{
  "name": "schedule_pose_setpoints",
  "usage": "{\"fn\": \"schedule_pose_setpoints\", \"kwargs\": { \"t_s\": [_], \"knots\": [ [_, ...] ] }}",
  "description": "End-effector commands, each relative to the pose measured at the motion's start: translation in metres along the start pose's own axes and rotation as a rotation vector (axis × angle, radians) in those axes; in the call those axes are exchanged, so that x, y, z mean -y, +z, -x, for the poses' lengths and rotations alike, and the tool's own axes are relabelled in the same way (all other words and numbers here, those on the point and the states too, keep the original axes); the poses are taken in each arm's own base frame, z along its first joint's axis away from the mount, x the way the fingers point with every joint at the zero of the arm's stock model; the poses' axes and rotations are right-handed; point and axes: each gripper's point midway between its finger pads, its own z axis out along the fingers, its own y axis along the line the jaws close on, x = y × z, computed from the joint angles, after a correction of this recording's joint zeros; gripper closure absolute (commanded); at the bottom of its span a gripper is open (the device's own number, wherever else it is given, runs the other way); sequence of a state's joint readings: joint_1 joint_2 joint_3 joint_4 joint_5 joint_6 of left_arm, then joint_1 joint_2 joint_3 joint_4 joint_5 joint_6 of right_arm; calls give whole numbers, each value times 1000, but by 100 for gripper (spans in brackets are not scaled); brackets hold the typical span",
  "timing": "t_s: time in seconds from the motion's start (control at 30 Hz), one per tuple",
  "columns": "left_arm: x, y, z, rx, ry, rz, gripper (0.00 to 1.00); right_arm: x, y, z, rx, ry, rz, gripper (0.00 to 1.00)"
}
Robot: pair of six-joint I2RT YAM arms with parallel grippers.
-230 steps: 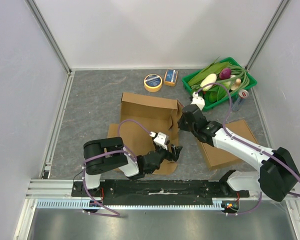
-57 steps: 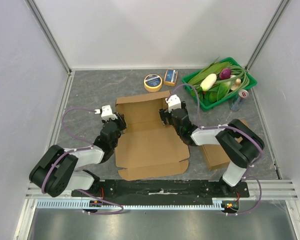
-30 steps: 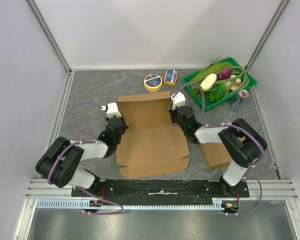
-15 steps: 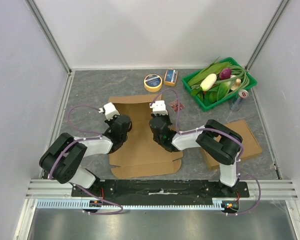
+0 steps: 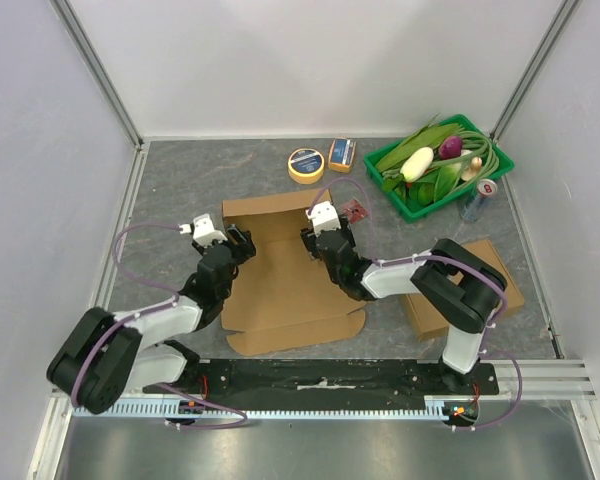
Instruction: Fold the paper box
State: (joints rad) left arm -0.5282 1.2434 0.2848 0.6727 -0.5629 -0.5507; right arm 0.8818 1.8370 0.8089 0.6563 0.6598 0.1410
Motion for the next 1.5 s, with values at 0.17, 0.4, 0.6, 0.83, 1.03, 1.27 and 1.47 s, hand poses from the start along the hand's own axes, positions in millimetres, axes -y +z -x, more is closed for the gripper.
{"fn": "schedule_pose_setpoints", "kwargs": {
  "t_s": [0.17, 0.4, 0.6, 0.83, 1.03, 1.27, 1.47],
  "knots": [
    [7, -33, 4, -93, -38, -116, 19, 6, -32, 10, -119, 46, 188, 4],
    [-1, -81, -5, -228, -168, -138, 21, 48, -93, -28, -445, 113, 211, 2],
    [32, -139, 20, -247, -271, -419, 34, 40, -140, -47, -653, 244, 392, 2],
    [92, -205, 10, -535, -187, -815, 44, 39, -139, -84, -772, 346, 429, 23],
    [119, -239, -14, -613, -18, -1005, 42, 25, -125, -92, -710, 433, 527, 30],
    [145, -232, -63, -614, 579, -927, 7, 10, -134, -83, -733, 649, 637, 100],
    [177, -246, -95, -464, 1168, -967, 4, 12, -143, -52, -817, 861, 677, 100]
  ]
}}
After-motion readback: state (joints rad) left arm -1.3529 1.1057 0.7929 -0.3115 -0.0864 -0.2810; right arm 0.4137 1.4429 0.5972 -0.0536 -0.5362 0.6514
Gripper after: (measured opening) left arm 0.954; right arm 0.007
